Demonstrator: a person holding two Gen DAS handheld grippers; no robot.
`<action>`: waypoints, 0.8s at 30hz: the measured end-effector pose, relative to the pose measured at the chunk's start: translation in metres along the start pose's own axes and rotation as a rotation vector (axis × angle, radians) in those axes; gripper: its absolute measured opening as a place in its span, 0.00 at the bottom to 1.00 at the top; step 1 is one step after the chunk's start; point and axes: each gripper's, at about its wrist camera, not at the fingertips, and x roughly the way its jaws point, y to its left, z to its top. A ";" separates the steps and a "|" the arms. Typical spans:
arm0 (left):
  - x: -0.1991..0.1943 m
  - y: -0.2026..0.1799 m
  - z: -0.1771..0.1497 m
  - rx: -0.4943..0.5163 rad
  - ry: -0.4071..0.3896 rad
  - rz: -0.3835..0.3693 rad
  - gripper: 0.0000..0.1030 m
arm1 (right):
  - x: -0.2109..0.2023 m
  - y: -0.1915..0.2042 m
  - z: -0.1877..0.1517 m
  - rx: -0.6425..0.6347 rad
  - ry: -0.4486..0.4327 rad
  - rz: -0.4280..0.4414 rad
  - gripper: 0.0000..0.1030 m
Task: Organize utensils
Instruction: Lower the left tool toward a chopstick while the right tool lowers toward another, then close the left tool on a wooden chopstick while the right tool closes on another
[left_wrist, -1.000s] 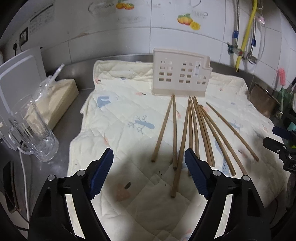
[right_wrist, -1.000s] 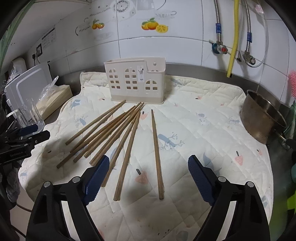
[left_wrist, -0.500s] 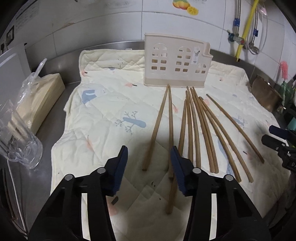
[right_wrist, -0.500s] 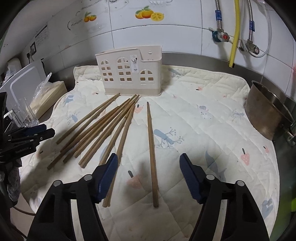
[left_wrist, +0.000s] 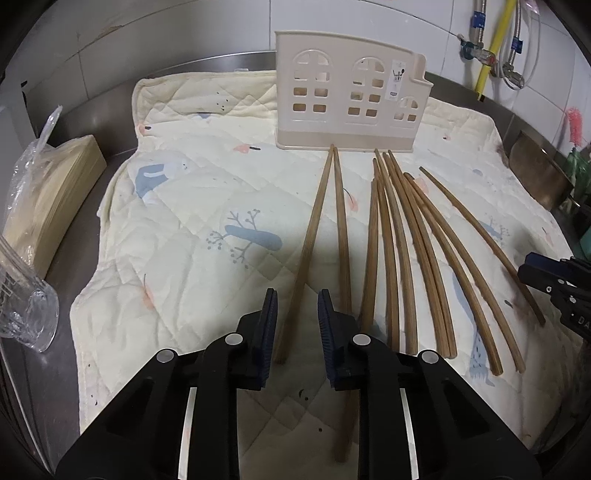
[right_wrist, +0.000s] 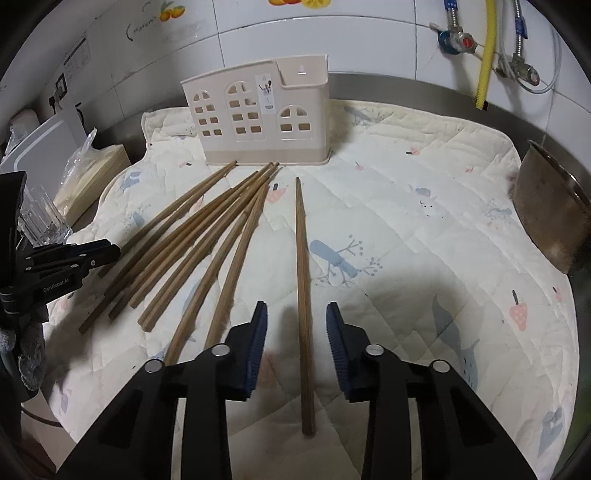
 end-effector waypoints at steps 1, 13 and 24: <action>0.001 0.000 0.000 -0.001 0.001 -0.004 0.22 | 0.002 0.000 0.001 0.001 0.004 0.001 0.26; 0.016 0.004 0.004 0.001 0.026 -0.033 0.14 | 0.019 0.000 0.003 -0.011 0.051 -0.004 0.12; 0.017 0.004 0.005 -0.001 0.016 -0.046 0.09 | 0.022 -0.002 0.004 -0.003 0.055 -0.017 0.07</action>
